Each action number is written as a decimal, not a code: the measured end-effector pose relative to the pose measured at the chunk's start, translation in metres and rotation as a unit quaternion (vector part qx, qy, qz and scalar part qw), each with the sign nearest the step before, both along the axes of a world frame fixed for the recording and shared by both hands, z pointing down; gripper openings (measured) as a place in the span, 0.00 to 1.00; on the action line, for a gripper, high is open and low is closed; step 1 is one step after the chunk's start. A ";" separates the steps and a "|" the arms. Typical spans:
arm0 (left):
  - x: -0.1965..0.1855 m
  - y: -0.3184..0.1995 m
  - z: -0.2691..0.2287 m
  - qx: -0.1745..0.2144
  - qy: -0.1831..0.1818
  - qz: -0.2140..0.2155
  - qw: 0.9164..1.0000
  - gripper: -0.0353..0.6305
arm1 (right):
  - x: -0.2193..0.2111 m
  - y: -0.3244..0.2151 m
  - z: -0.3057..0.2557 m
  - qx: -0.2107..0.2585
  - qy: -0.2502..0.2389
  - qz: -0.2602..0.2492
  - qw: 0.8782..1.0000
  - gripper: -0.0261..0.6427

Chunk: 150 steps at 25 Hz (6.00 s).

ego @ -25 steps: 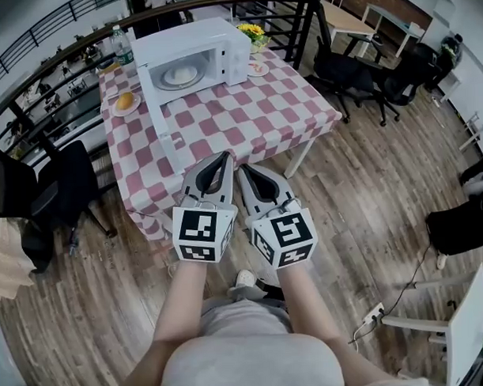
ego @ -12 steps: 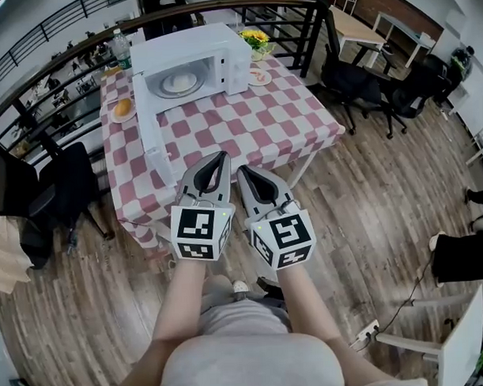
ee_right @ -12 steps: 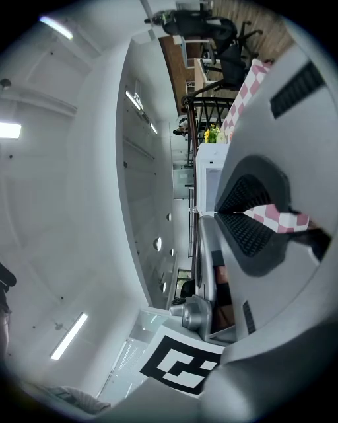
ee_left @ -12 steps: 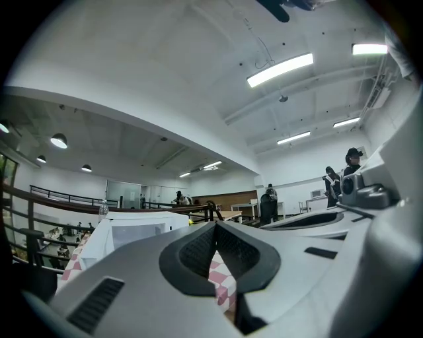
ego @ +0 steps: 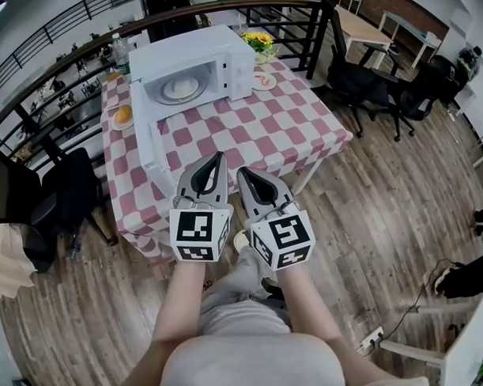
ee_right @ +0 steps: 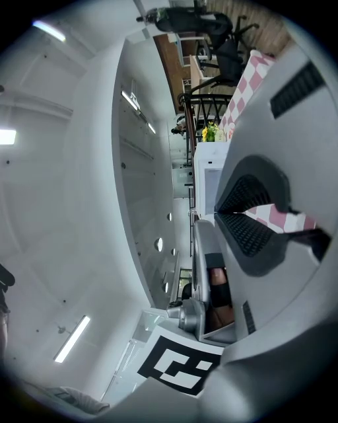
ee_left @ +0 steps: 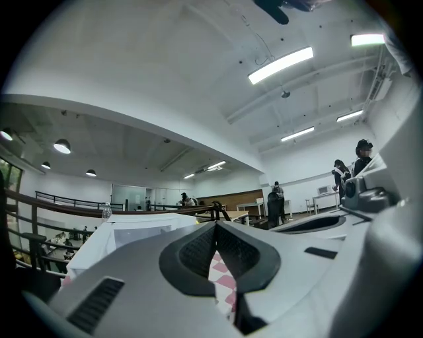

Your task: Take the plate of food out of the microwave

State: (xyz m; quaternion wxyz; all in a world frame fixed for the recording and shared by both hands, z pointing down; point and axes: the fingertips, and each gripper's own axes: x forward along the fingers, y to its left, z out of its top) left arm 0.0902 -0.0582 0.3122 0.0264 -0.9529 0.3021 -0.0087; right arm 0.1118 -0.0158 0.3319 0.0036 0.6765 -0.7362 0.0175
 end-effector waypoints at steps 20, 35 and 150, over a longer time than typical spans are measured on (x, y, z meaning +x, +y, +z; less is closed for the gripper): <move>0.057 -0.143 0.025 -0.033 0.011 -0.059 0.998 0.06 | 0.066 -0.135 0.014 -0.013 0.013 -0.050 0.999 0.08; 0.054 -0.236 0.045 -0.070 0.030 -0.123 0.989 0.06 | 0.080 -0.234 0.027 -0.032 0.007 -0.100 0.994 0.08; -0.012 -0.366 0.153 -0.147 -0.013 -0.260 0.954 0.06 | 0.097 -0.505 0.276 -0.350 -0.605 0.136 0.703 0.46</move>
